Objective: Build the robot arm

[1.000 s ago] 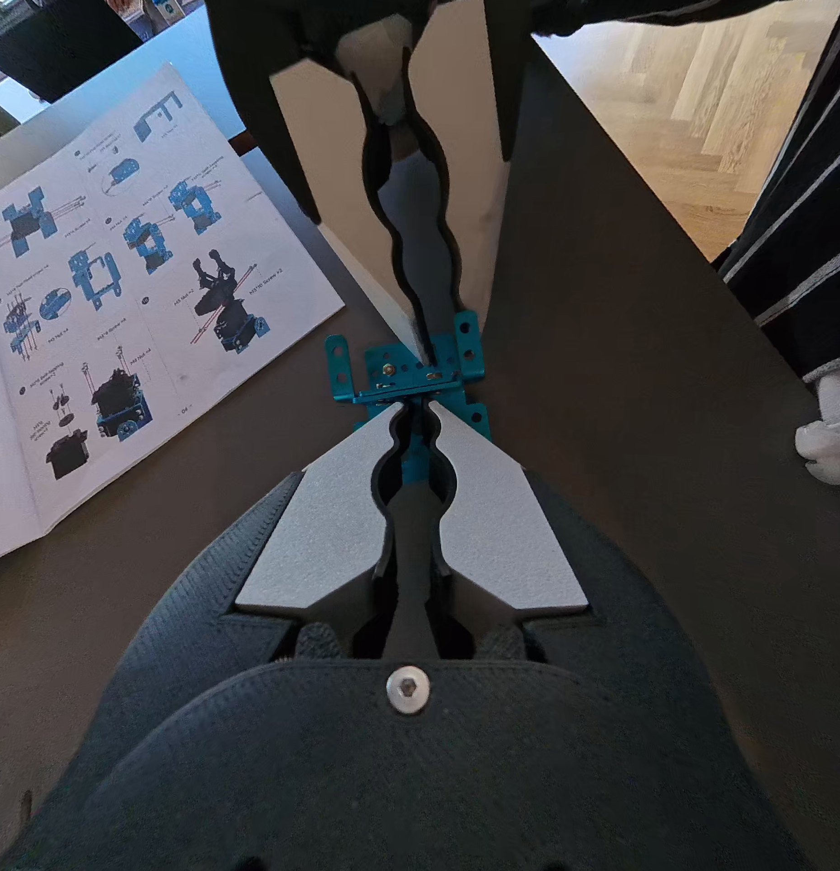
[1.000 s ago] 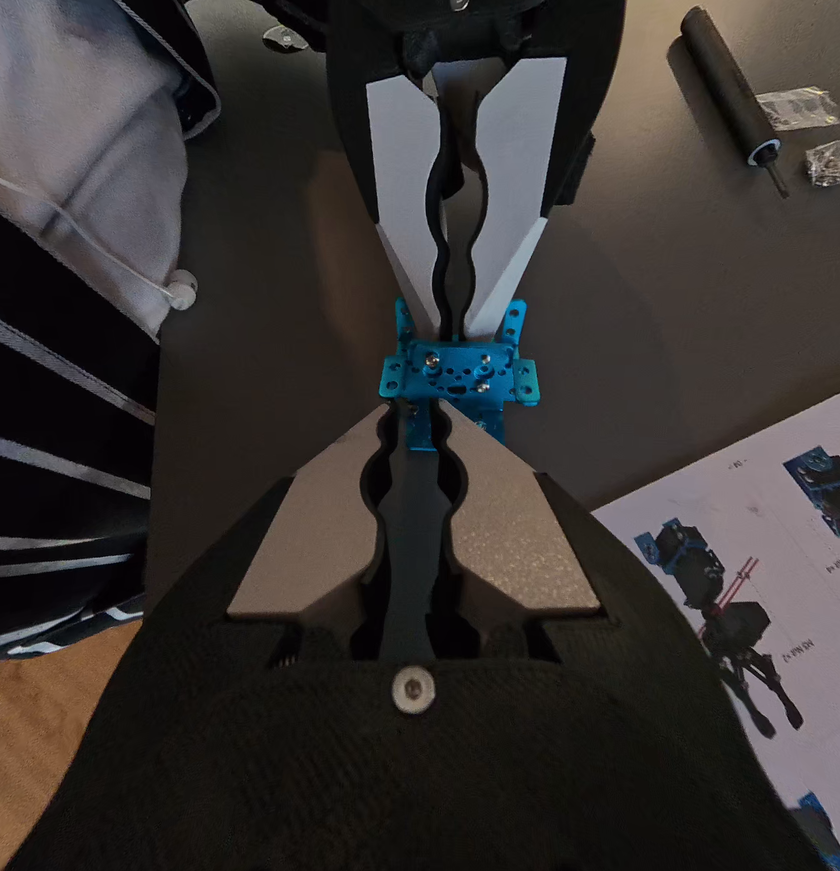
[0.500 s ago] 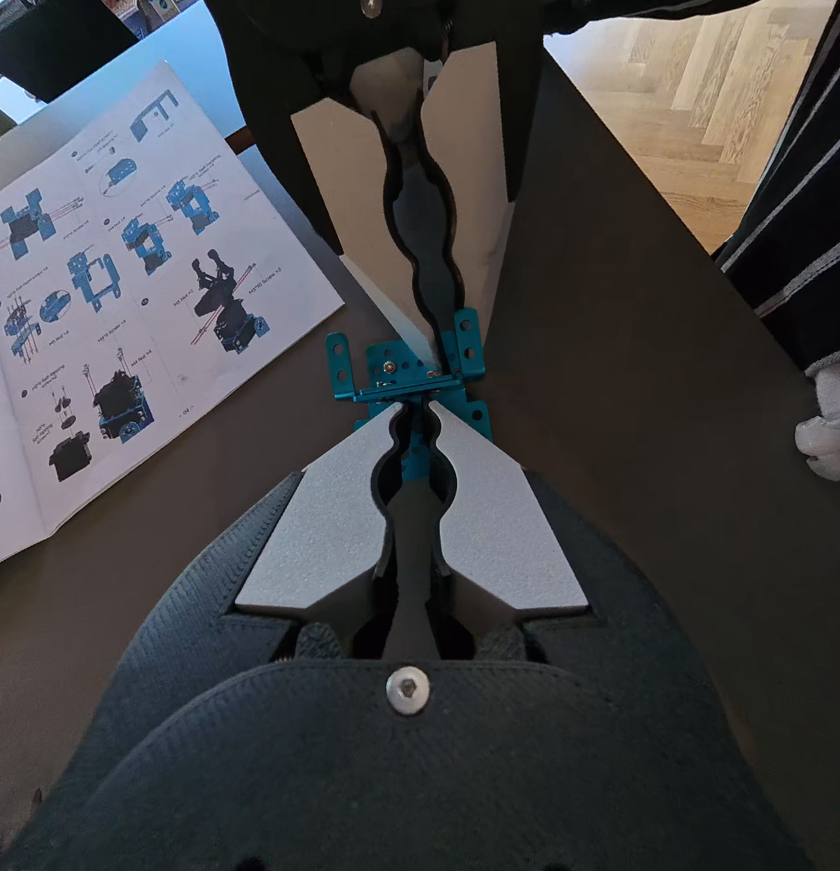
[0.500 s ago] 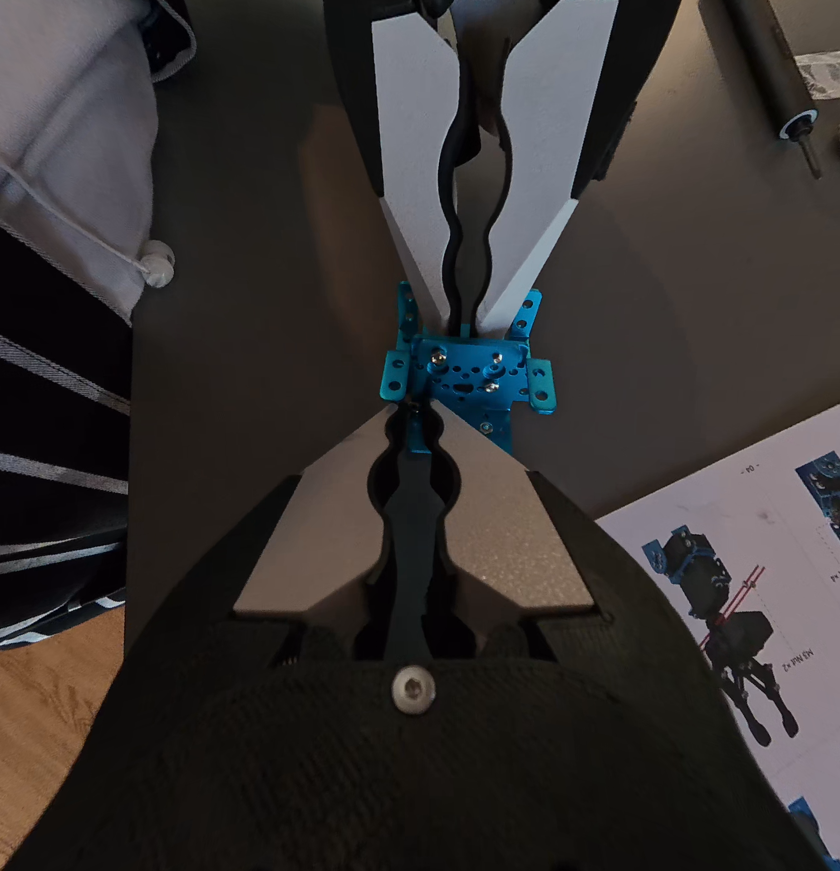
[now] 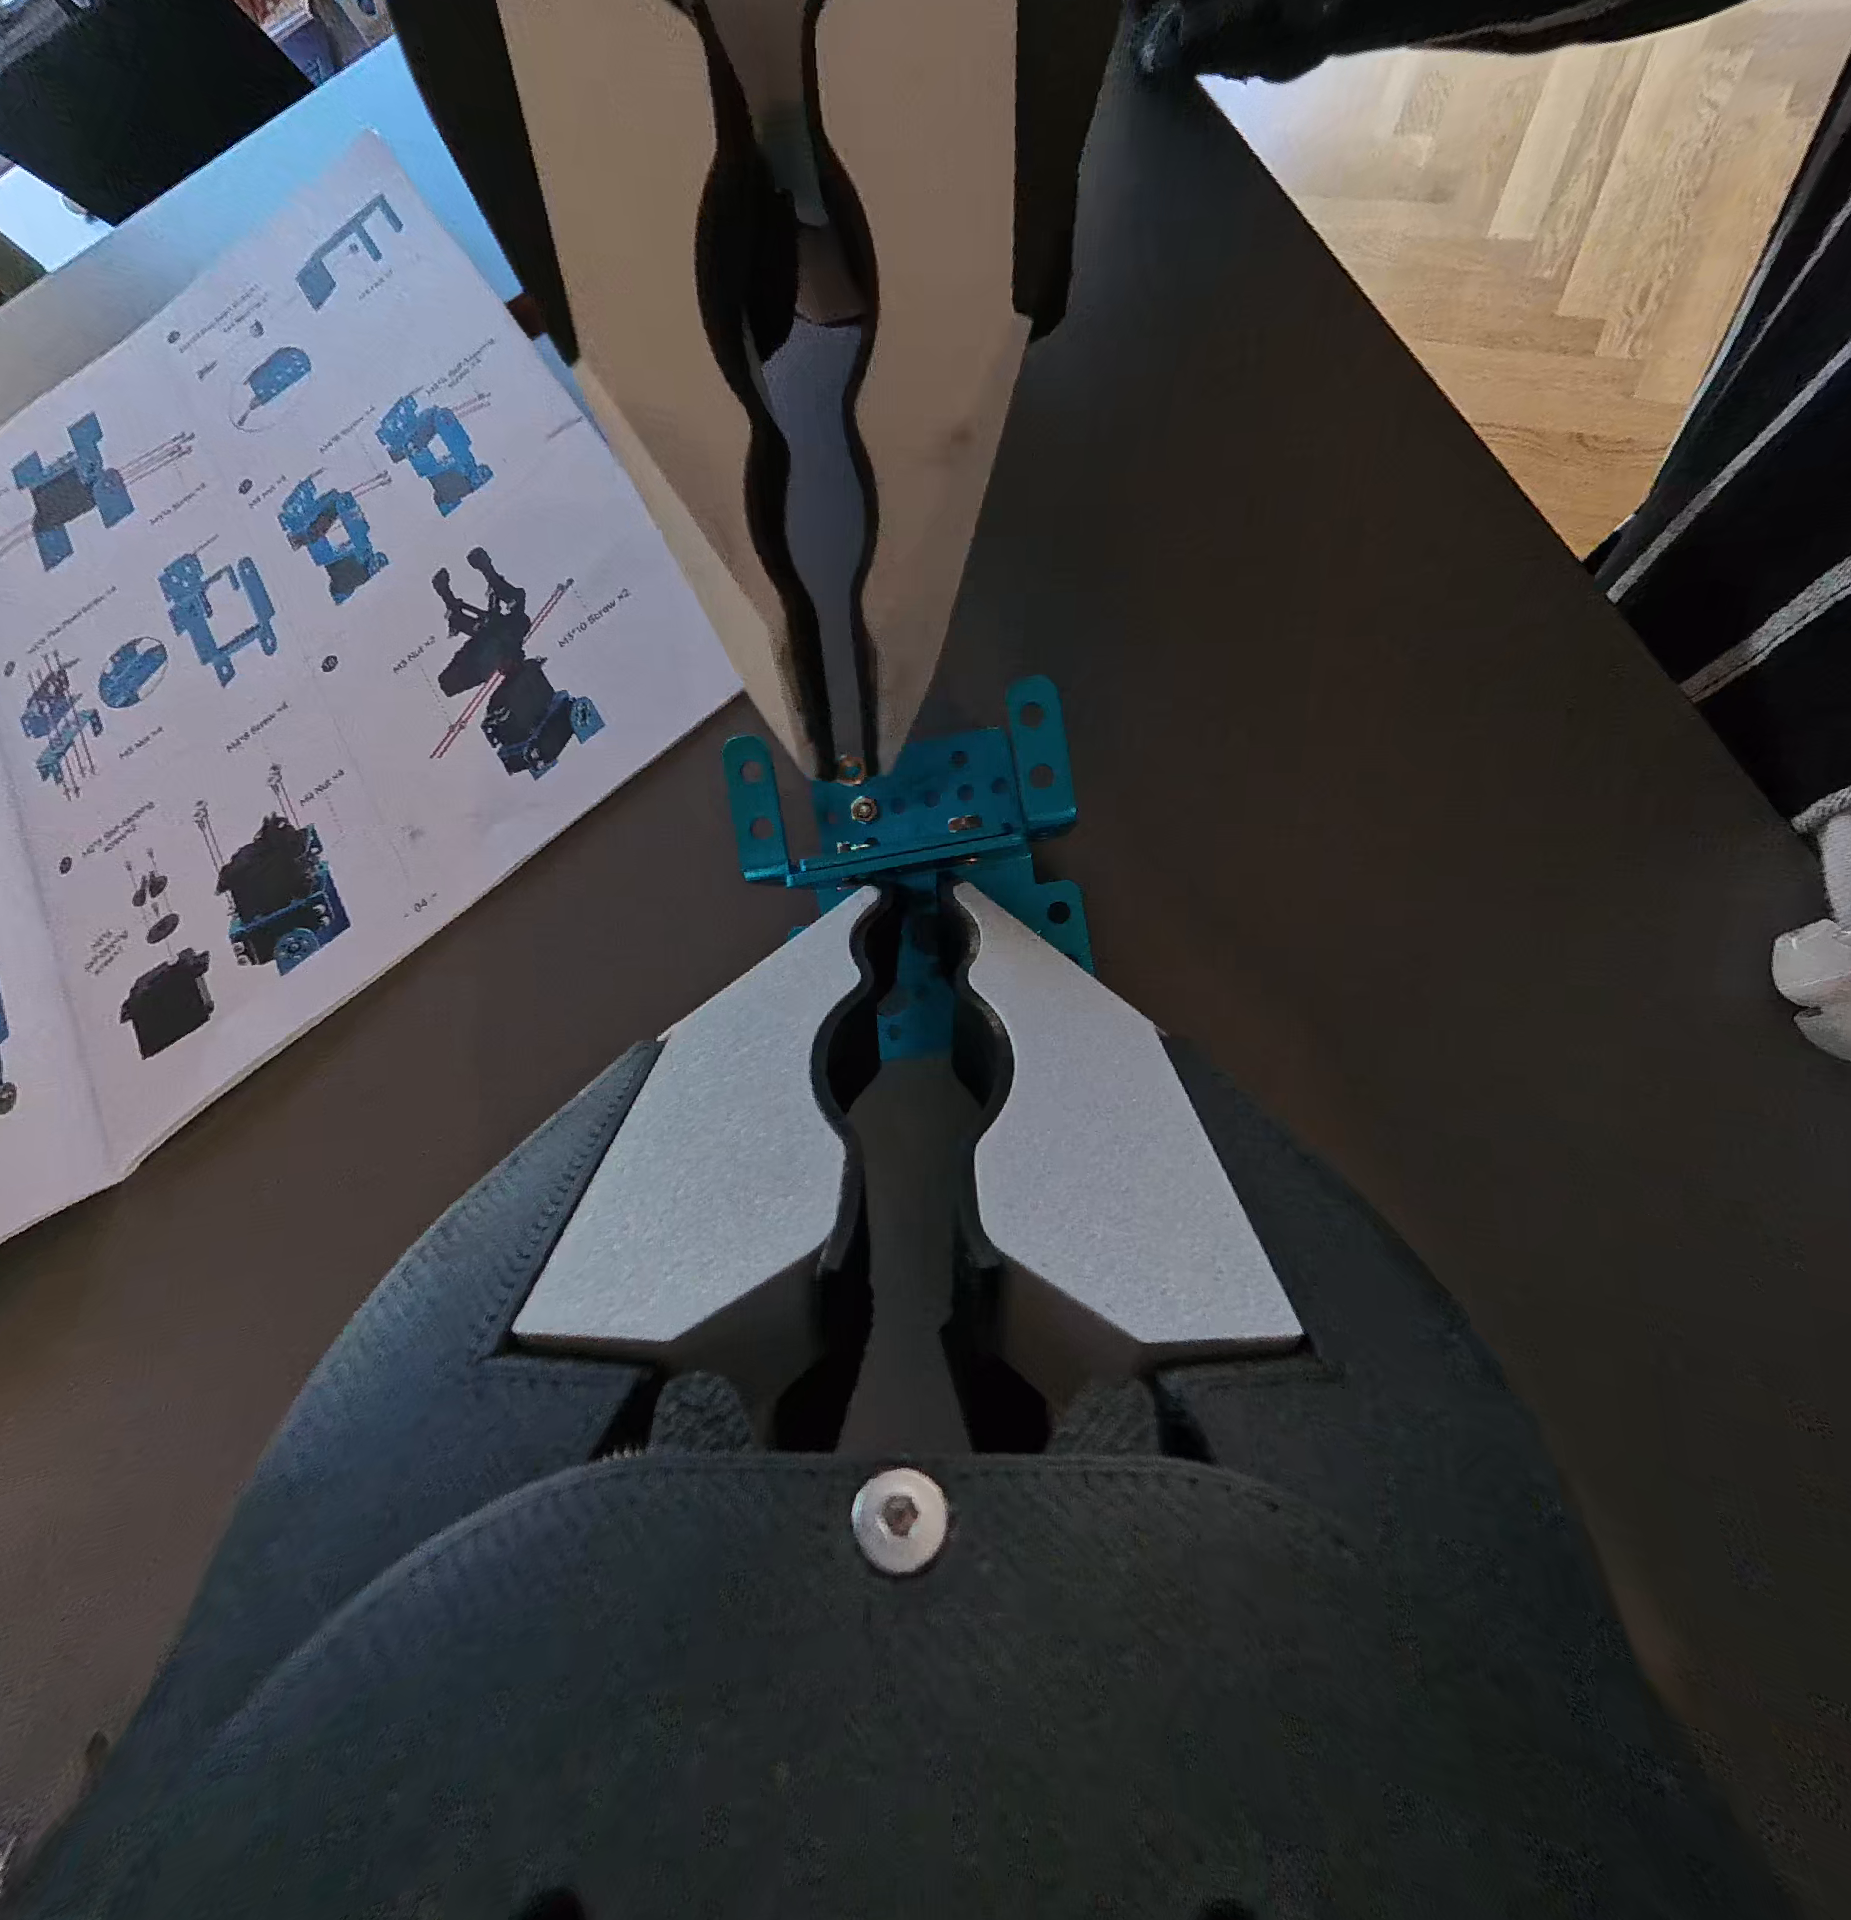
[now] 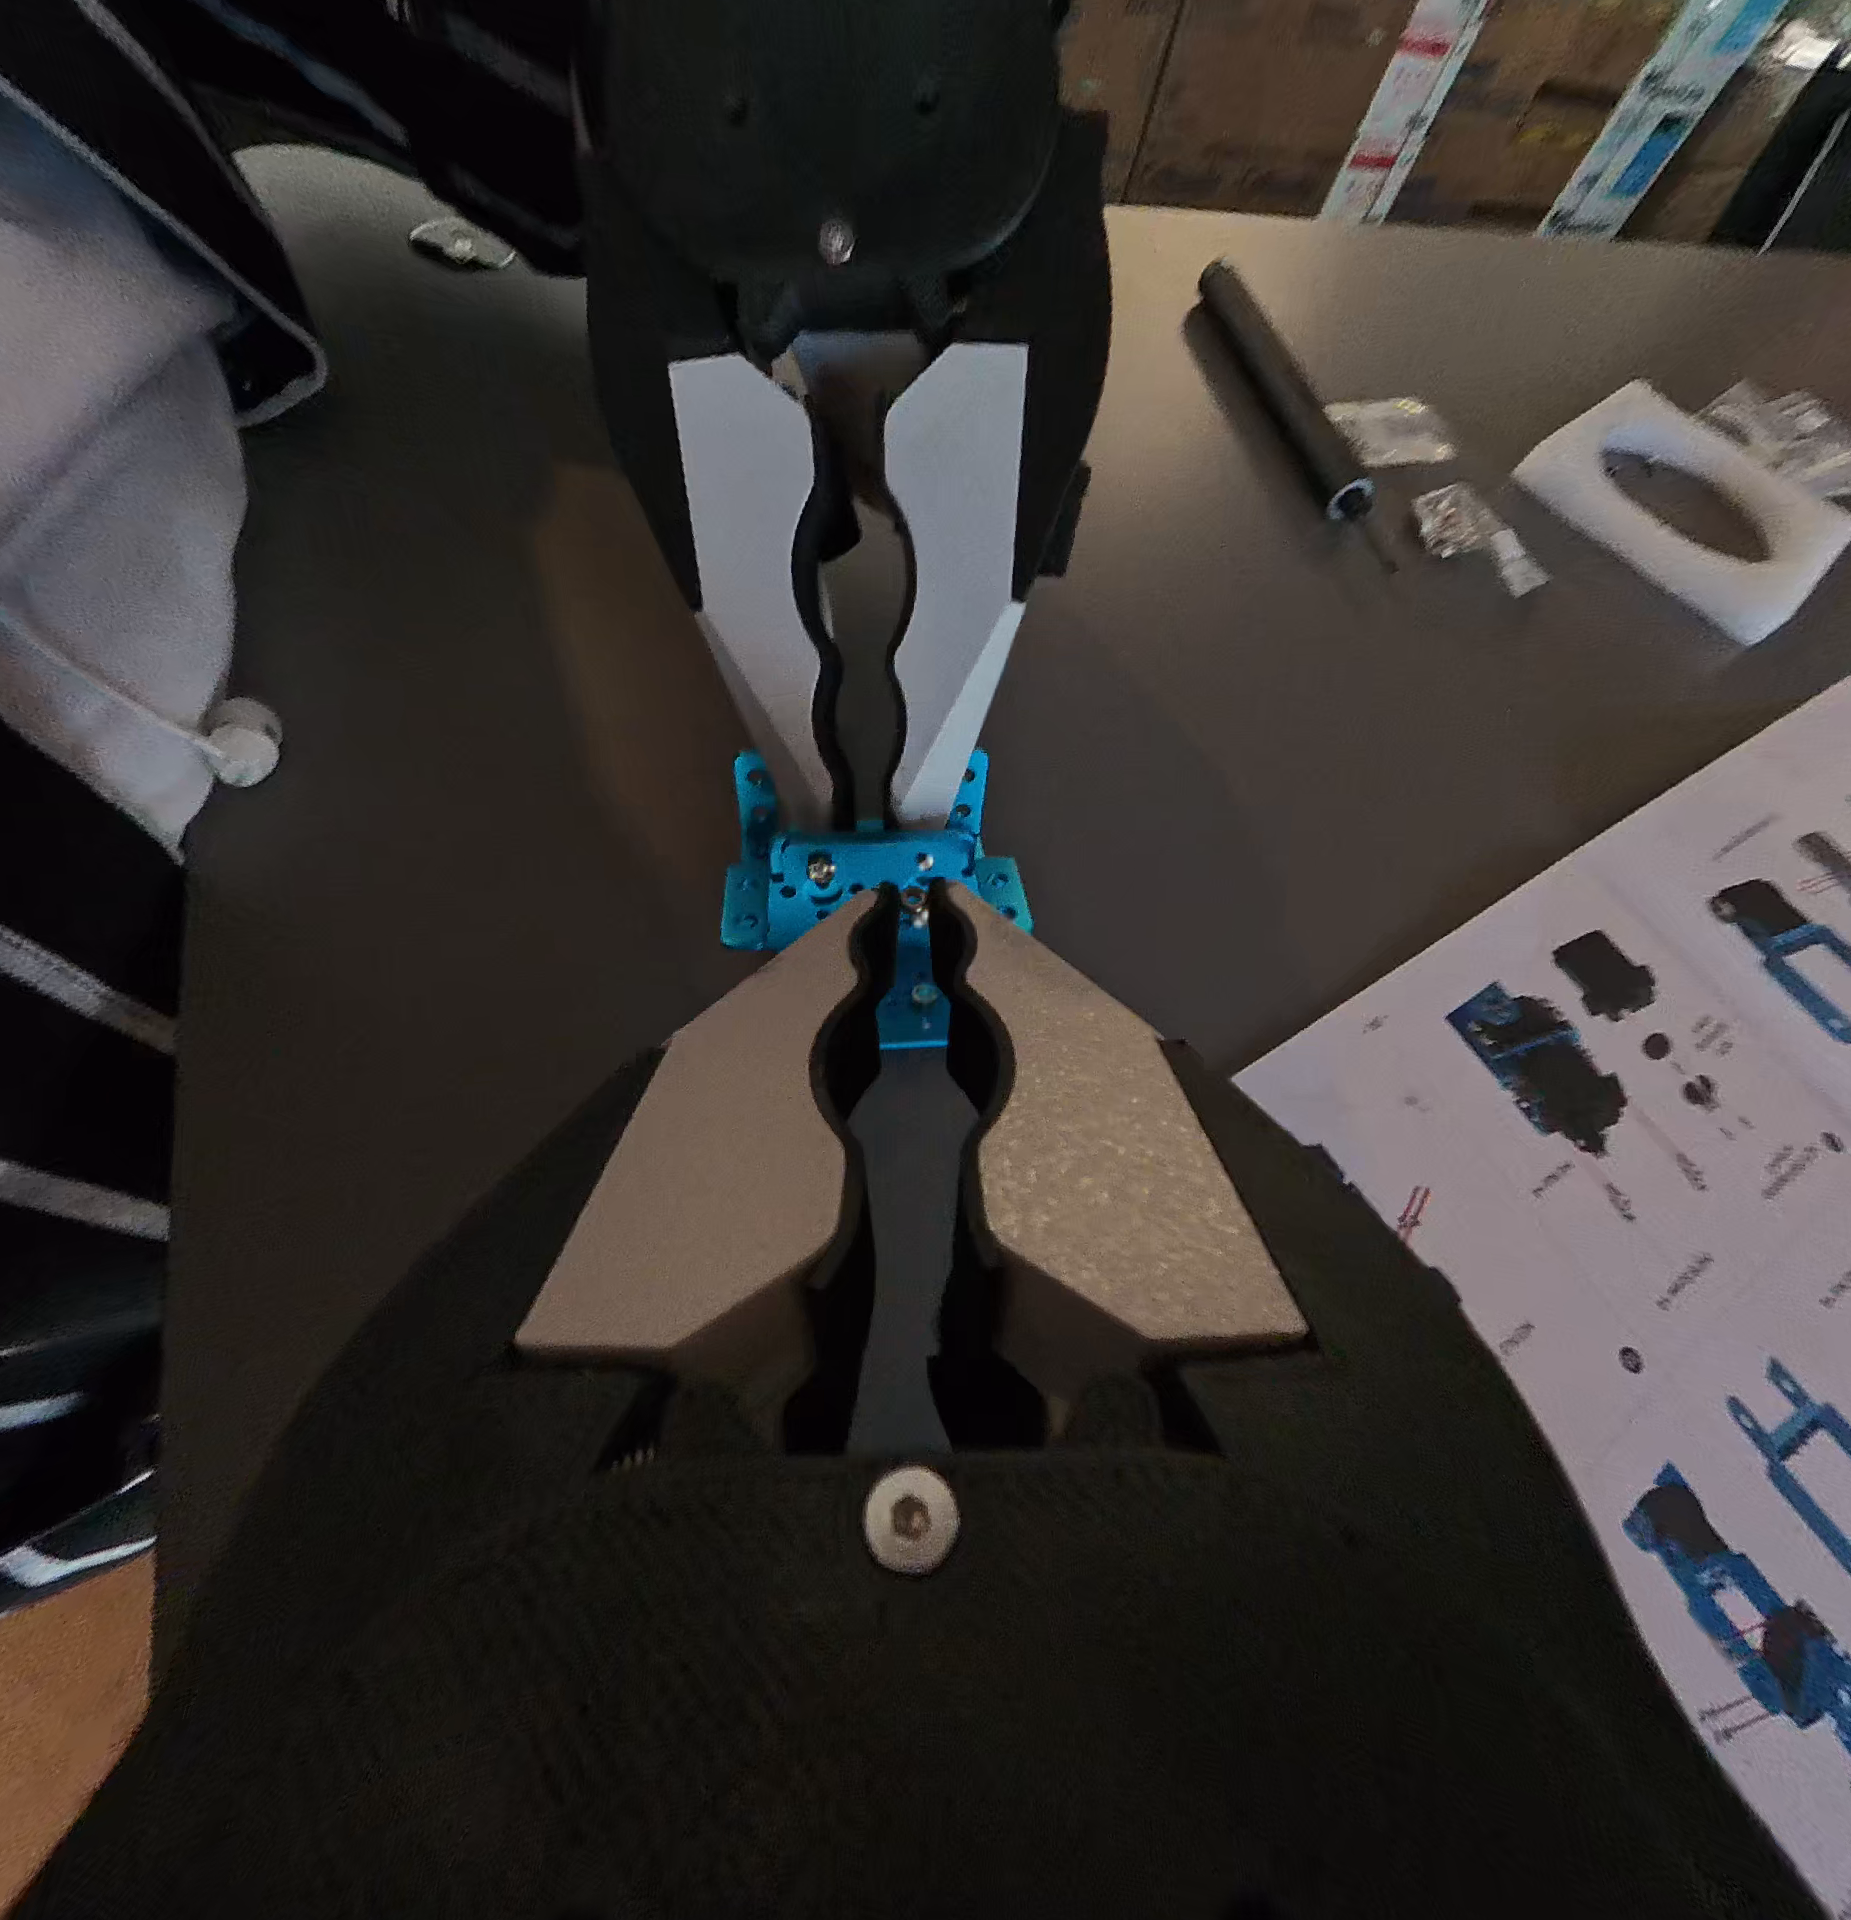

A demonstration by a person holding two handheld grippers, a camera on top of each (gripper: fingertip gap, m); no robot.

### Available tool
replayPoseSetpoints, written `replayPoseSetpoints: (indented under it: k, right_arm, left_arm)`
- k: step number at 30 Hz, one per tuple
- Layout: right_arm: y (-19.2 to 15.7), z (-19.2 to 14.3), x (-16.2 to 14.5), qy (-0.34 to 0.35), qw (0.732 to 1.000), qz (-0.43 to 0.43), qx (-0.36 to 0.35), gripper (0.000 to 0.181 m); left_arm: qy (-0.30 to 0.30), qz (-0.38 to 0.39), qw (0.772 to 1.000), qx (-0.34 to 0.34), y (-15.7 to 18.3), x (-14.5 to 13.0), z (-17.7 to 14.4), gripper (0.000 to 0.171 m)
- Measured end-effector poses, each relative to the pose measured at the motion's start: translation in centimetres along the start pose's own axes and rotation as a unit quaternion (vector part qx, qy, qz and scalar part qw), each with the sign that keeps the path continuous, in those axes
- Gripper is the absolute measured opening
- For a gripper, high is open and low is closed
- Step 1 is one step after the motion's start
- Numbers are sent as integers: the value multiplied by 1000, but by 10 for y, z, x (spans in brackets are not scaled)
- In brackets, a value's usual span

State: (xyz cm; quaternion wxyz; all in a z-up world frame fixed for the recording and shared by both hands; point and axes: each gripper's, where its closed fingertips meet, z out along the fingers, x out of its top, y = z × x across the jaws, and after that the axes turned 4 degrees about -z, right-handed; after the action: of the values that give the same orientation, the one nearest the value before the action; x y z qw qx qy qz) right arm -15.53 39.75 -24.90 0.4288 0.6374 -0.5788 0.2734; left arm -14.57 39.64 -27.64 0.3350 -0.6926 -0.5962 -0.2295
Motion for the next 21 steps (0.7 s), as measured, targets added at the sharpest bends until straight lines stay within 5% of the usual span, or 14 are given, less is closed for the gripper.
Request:
replayPoseSetpoints:
  k: [21]
  right_arm:
    - [5,6,1,20,1000,-7,-11,5]
  left_arm:
    - [-3,17,1000,-2,-3,0,1,10]
